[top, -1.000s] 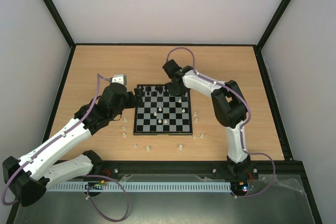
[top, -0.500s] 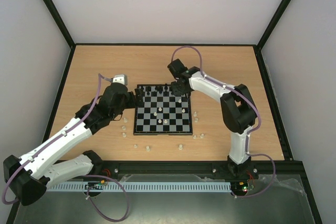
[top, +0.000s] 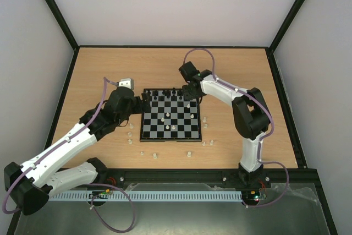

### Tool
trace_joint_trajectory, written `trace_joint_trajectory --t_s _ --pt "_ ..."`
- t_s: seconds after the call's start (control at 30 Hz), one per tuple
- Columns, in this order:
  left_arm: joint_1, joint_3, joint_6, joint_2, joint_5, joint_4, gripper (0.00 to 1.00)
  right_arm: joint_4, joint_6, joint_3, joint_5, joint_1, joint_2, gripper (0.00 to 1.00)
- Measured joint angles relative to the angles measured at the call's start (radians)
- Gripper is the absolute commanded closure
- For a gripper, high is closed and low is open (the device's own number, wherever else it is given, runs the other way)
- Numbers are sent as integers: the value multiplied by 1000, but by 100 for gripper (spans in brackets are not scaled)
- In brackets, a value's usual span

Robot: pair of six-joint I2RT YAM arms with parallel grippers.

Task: Set up the chess pieces on the board
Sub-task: Adjust the chess piece on the chessboard.

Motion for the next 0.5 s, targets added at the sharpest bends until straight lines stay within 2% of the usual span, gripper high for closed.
trace_joint_trajectory --t_s 0.27,0.5 --pt "0 0 0 0 0 0 1 13 0 0 -5 0 27 77" --pt "0 0 0 0 0 0 1 15 0 0 -9 -4 40 87"
